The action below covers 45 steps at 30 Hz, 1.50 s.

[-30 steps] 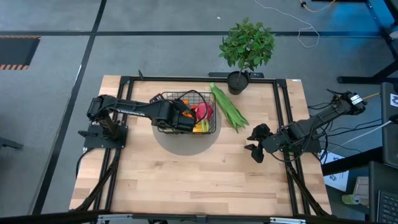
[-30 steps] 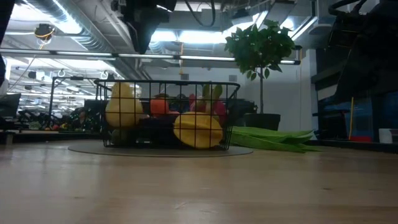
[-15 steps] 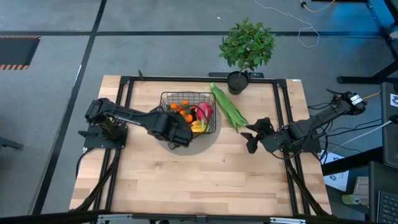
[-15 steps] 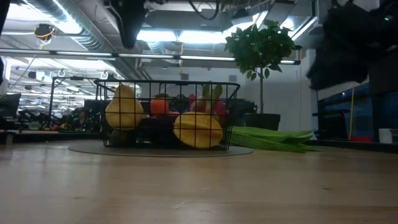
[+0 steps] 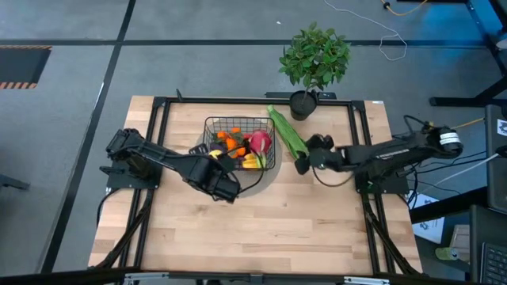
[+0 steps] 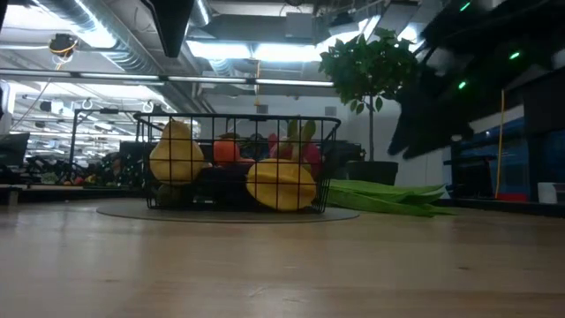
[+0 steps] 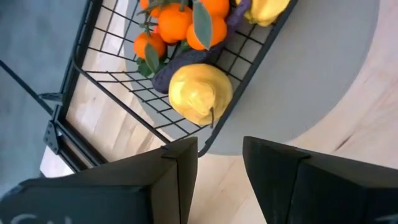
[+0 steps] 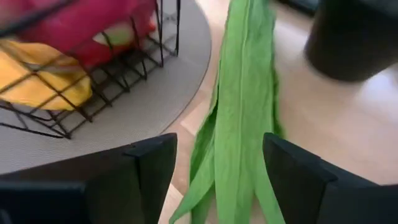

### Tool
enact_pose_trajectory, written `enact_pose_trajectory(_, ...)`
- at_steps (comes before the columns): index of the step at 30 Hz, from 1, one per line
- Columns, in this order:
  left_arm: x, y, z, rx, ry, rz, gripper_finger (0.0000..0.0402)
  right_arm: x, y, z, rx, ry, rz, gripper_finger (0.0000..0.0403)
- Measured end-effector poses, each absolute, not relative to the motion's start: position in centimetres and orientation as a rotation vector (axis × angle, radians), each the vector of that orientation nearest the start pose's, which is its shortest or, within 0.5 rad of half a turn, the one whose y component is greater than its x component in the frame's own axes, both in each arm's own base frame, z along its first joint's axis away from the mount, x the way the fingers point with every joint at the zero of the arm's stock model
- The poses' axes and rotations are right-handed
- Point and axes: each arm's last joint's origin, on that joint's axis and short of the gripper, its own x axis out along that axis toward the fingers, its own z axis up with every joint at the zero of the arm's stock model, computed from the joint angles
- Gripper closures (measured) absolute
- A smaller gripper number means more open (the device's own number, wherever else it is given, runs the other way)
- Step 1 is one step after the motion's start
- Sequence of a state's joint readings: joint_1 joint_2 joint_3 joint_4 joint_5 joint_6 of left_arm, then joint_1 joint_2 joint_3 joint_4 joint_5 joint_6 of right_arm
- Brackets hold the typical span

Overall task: Build produce basket
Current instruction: Put the green leaf lettuce into the black wire basket

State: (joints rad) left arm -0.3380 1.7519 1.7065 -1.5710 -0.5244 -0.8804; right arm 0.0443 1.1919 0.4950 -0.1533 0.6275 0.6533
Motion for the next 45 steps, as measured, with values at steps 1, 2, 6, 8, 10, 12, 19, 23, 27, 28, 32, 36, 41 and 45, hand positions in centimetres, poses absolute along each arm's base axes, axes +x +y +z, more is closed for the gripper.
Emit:
enact_pose_trajectory(1, 29.8, -9.1, 31.9, -0.035, 1.232, 0.739, 0.0282, 21.1, -1.4, 16.7, 0.346, 0.615, -0.768, 0.0176)
enact_pose_trajectory(2, 29.7, -9.2, 32.0, -0.027, 1.227, 0.739, 0.0282, 21.3, -2.0, 16.5, 0.372, 0.630, -0.756, 0.0176)
enact_pose_trajectory(6, 29.6, -9.7, 32.0, 0.005, 1.233, 0.709, 0.0282, 21.8, -3.9, 15.6, 0.377, 0.673, -0.745, 0.0176)
enact_pose_trajectory(8, 29.5, -9.9, 32.0, 0.010, 1.233, 0.703, 0.0282, 22.1, -4.5, 15.2, 0.374, 0.694, -0.717, 0.0176)
enact_pose_trajectory(10, 29.5, -10.0, 32.0, 0.019, 1.227, 0.703, 0.0282, 22.3, -4.9, 14.7, 0.359, 0.711, -0.710, 0.0176)
enact_pose_trajectory(12, 29.5, -10.0, 32.0, 0.028, 1.218, 0.709, 0.0282, 22.4, -5.3, 14.3, 0.331, 0.722, -0.748, 0.0176)
enact_pose_trajectory(19, 29.4, -10.3, 32.0, 0.004, 1.202, 0.725, 0.0282, 22.8, -5.8, 12.3, 0.324, 0.796, -0.762, 0.0176)
enact_pose_trajectory(23, 29.0, -11.2, 32.0, 0.012, 1.193, 0.707, 0.0282, 23.5, -5.9, 11.2, 0.326, 0.789, -0.763, 0.0176)
enact_pose_trajectory(27, 28.5, -12.5, 32.0, 0.053, 1.173, 0.676, 0.0282, 23.9, -6.0, 10.3, 0.321, 0.796, -0.772, 0.0195)
enact_pose_trajectory(28, 28.3, -12.9, 32.0, 0.069, 1.162, 0.669, 0.0282, 23.9, -6.0, 10.2, 0.323, 0.802, -0.775, 0.0210)
enact_pose_trajectory(32, 27.8, -14.1, 32.1, 0.101, 1.144, 0.641, 0.0282, 23.8, -6.0, 10.1, 0.340, 0.813, -0.781, 0.0317)
enact_pose_trajectory(36, 27.3, -14.9, 32.1, 0.087, 1.128, 0.634, 0.0282, 23.7, -5.4, 10.6, 0.347, 0.804, -0.752, 0.0387)
enact_pose_trajectory(41, 26.7, -16.0, 32.1, 0.075, 1.108, 0.623, 0.0282, 23.4, -4.5, 12.7, 0.318, 0.716, -0.774, 0.0399)
enact_pose_trajectory(45, 26.1, -17.0, 32.1, 0.100, 1.092, 0.597, 0.0282, 23.0, -4.3, 15.0, 0.308, 0.606, -0.791, 0.0401)
